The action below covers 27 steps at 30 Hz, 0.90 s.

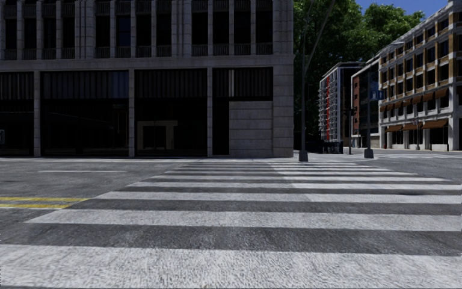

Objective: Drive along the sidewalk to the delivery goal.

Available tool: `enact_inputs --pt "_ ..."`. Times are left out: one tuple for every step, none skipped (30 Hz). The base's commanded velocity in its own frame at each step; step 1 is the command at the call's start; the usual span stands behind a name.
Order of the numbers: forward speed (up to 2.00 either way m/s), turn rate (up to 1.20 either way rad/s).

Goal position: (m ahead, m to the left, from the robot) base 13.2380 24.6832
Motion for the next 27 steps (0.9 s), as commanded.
enact_inputs --pt "2.00 0.00" --pt "2.00 0.00" --pt "2.00 0.00" --pt "2.00 0.00" --pt "2.00 0.00" --pt "2.00 0.00" --pt "2.00 0.00" --pt "2.00 0.00" --pt "2.00 0.00" --pt "2.00 0.00" --pt "2.00 0.00" --pt "2.00 0.00" --pt "2.00 0.00" --pt "2.00 0.00" --pt "2.00 0.00" --pt "2.00 0.00" --pt "2.00 0.00" --pt "2.00 0.00" --pt "2.00 0.00" --pt "2.00 0.00" --pt "2.00 0.00" --pt "2.00 0.00" --pt "2.00 0.00" --pt "2.00 0.00" --pt "2.00 0.00" --pt "2.00 0.00" --pt "2.00 0.00"
